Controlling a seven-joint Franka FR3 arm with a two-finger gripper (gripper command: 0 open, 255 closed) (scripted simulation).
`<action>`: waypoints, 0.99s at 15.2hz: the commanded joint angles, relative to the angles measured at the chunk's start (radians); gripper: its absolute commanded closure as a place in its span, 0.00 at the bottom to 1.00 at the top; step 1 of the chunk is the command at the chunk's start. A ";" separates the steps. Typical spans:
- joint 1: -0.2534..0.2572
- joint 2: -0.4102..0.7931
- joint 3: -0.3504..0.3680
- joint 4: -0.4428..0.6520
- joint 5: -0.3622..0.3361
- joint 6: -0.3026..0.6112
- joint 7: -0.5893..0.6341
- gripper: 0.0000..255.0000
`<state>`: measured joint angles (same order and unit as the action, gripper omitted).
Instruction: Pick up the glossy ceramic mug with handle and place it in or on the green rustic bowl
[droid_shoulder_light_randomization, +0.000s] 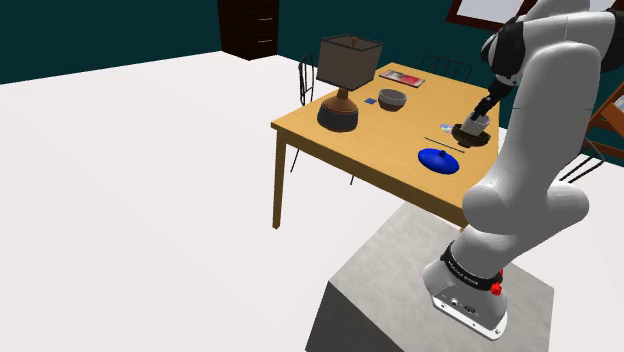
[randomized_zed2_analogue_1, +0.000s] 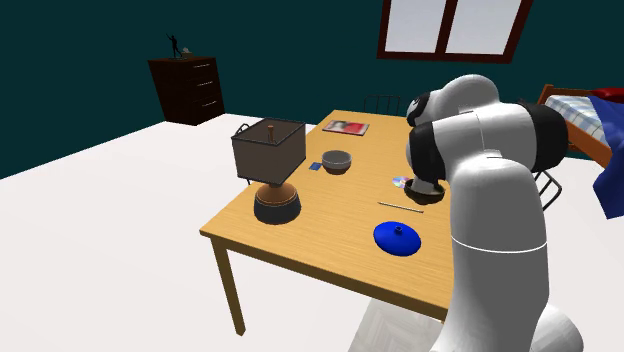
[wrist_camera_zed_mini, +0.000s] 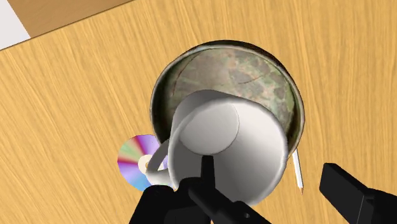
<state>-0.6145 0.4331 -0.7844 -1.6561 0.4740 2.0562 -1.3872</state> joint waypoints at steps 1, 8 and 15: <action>0.000 0.000 0.000 0.000 0.000 0.000 0.000 0.00; 0.011 -0.055 -0.028 0.055 -0.050 -0.094 0.030 0.00; 0.011 -0.055 -0.028 0.055 -0.050 -0.093 0.030 0.00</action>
